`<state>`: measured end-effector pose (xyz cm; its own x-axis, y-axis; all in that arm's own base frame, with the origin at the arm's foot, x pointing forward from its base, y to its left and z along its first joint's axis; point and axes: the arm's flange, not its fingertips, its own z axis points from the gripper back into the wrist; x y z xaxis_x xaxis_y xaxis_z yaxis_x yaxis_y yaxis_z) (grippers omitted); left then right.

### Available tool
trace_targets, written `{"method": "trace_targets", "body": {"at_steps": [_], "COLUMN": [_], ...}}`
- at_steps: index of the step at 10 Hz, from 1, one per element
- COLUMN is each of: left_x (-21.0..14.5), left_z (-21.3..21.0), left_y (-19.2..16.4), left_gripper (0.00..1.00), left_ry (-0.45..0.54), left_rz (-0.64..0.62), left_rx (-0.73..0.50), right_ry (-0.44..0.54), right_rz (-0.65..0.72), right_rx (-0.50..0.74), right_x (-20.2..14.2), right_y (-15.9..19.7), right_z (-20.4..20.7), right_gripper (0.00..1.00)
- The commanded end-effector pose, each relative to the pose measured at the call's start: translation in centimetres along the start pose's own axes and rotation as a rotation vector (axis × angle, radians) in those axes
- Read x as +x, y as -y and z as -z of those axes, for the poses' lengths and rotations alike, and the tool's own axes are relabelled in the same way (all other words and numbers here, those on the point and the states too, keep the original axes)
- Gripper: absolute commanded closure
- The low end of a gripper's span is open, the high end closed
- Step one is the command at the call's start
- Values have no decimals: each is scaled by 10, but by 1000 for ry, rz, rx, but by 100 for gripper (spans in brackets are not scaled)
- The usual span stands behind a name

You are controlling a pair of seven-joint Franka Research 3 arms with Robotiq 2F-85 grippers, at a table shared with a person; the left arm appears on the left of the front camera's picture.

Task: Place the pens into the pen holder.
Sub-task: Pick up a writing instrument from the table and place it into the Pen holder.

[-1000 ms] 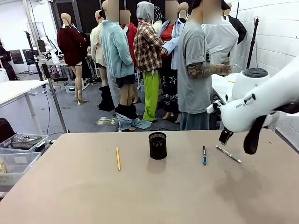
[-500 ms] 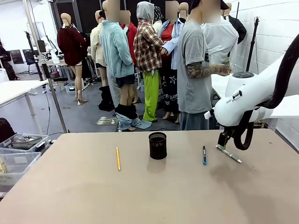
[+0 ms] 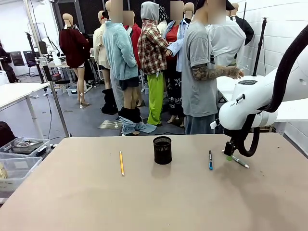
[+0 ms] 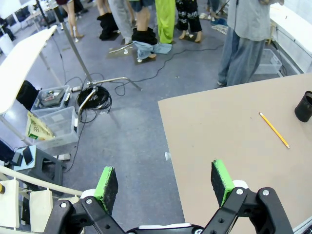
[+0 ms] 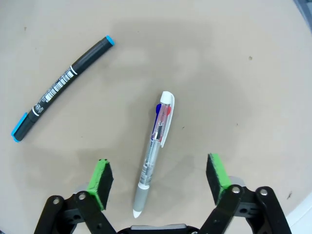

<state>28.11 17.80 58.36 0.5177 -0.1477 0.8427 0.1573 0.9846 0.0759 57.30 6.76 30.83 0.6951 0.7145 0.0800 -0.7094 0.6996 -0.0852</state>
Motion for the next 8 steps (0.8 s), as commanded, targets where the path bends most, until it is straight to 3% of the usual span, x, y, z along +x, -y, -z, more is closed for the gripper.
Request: {"method": "trace_targets", "body": {"at_steps": [1,5,8], "left_x": [2,2,2], "left_z": [1,1,1], "left_y": [0,0,0], "left_gripper": [0,0,0], "left_ry": [6,6,6], "left_rz": [-16,-16,-16], "left_rx": [14,14,14], "right_ry": [-1,-43,-69], "right_rz": [-7,-22,-29], "right_rx": [55,72,96], "right_x": [5,16,20], "right_y": [12,14,13], "right_z": [-1,5,13], "right_gripper": [23,100,100]}}
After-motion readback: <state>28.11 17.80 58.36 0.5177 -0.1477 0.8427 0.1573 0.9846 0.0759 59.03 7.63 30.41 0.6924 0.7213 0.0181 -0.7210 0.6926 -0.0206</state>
